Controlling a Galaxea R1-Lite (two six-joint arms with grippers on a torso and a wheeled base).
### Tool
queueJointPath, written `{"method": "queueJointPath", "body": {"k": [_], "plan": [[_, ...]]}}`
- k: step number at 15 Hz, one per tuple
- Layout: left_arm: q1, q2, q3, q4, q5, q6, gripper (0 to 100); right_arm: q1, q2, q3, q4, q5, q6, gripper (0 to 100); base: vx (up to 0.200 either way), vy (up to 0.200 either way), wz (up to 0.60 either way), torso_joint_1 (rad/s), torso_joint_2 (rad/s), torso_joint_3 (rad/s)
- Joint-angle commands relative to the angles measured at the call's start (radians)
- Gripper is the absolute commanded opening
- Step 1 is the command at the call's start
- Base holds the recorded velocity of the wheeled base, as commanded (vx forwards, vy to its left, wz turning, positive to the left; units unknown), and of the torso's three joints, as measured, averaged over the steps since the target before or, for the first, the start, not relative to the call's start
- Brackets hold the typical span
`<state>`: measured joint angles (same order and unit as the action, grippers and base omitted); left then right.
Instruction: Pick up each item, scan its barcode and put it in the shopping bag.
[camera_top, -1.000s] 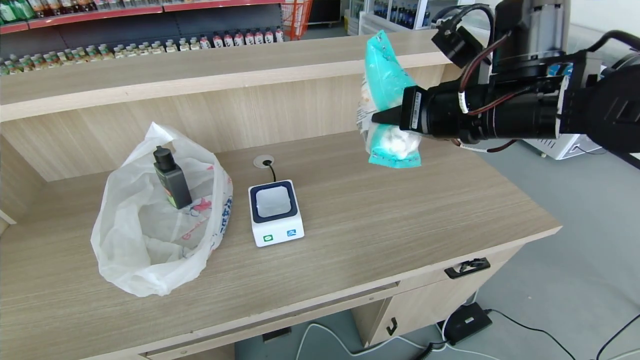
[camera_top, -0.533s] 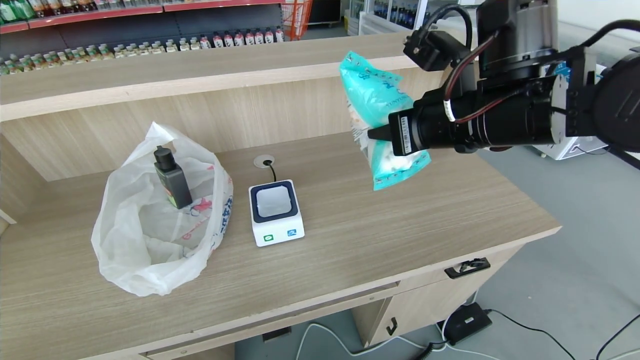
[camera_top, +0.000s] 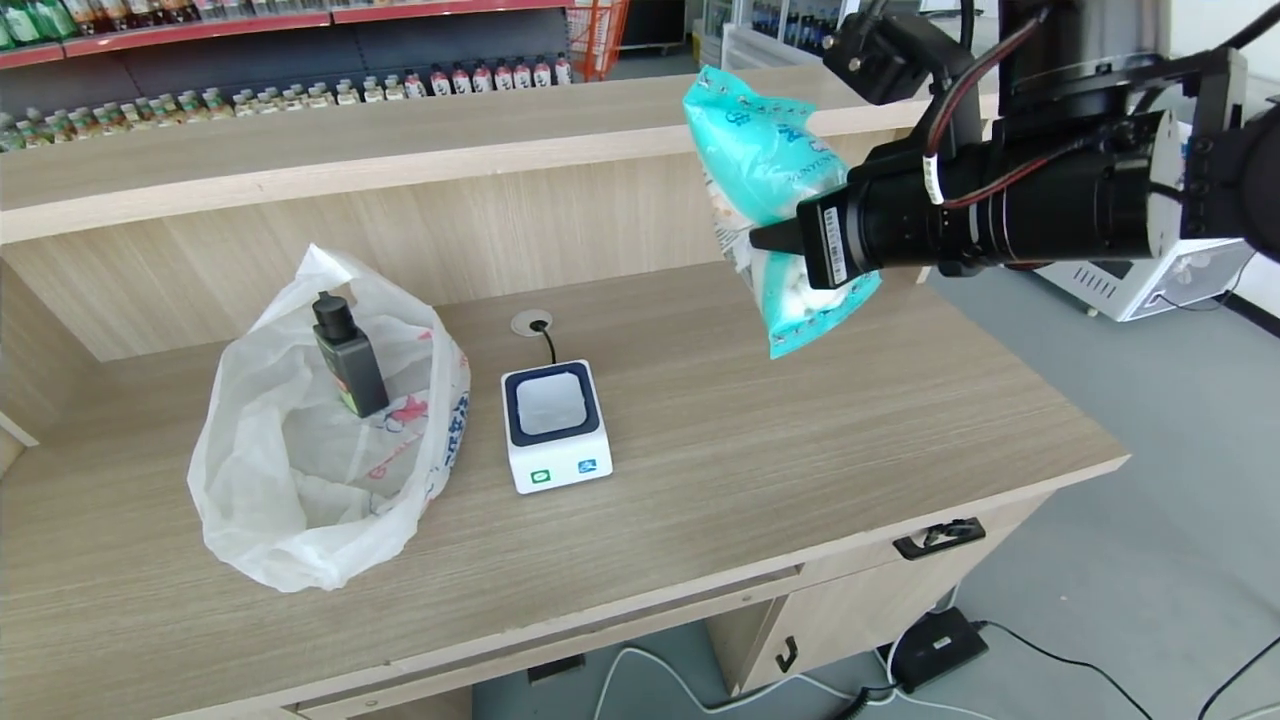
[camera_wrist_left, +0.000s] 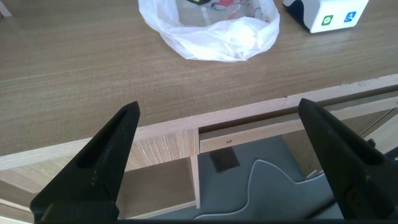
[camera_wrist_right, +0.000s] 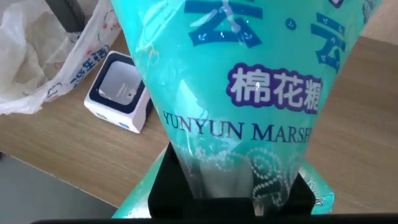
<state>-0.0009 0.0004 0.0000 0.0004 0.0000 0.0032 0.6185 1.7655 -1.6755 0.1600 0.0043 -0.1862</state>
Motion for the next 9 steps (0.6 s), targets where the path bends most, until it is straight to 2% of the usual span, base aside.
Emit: {"method": "queueJointPath", "body": {"k": [1, 4, 6, 9], "plan": [[0.001, 0.0, 0.0, 0.0, 0.0, 0.0, 100, 0.007, 0.009, -0.009, -0.008, 0.0, -0.007, 0, 0.0, 0.0, 0.6, 0.002, 0.0, -0.002], [0.001, 0.0, 0.0, 0.0, 0.0, 0.0, 100, 0.021, 0.012, 0.002, -0.016, 0.0, -0.012, 0, 0.0, 0.0, 0.6, 0.006, 0.0, 0.002], [0.001, 0.0, 0.0, 0.0, 0.0, 0.0, 100, 0.021, 0.011, 0.069, -0.042, 0.003, -0.021, 0, 0.0, 0.0, 0.6, 0.002, 0.0, 0.005], [0.001, 0.0, 0.0, 0.0, 0.0, 0.0, 100, -0.02, 0.008, 0.165, -0.053, 0.003, -0.099, 0, 0.0, 0.0, 0.0, 0.0, 0.0, 0.0]]}}
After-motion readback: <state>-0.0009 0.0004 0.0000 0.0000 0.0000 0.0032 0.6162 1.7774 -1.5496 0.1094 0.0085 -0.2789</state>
